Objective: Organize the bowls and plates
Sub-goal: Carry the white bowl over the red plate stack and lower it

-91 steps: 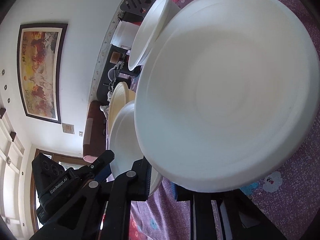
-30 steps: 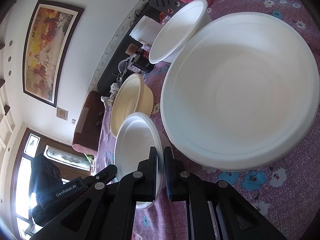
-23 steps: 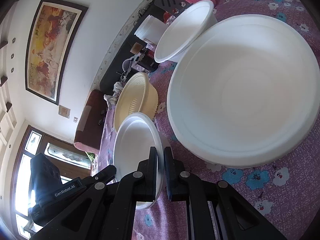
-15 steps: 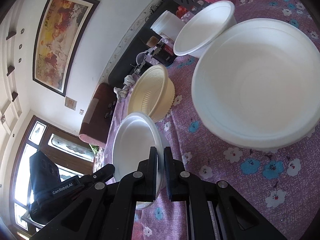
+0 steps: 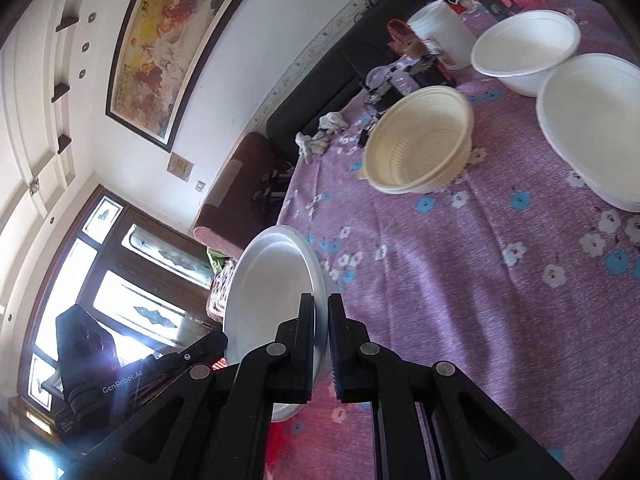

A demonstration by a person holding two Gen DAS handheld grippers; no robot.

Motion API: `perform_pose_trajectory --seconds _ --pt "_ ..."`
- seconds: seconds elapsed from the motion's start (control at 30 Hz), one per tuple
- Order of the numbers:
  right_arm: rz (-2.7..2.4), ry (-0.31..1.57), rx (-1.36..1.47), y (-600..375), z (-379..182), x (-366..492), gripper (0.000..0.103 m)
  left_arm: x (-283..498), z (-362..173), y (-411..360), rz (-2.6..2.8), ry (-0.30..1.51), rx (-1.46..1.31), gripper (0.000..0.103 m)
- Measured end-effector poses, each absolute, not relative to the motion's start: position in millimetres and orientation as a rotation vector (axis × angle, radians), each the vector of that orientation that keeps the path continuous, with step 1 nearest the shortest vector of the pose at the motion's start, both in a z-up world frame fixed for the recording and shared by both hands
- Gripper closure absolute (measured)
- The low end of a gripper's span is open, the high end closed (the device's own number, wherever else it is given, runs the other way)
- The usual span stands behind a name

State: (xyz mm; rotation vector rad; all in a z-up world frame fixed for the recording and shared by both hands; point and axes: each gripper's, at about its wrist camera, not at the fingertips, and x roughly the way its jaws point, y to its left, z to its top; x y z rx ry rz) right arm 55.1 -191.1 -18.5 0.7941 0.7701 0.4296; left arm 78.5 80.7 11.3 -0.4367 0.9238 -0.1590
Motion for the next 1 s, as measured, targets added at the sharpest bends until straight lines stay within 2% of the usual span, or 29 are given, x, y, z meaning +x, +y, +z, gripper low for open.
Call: perform_pose_trajectory --seconds 0.47,0.67,1.0 --pt "0.644 0.842 0.64 -56.2 6.0 38.9 0.095 -2.9 33.2 196.8 0.046 0.812 -0.494 0.095" --pt "0.683 0.917 0.575 -7.6 -10.3 33.8 0.095 -22.3 16.1 231.7 0.109 0.831 -0.522 0.095" --pt "0.649 1.04 0.525 20.5 -56.4 42.1 0.095 -28.2 -24.9 252.2 0.136 0.906 -0.553 0.095"
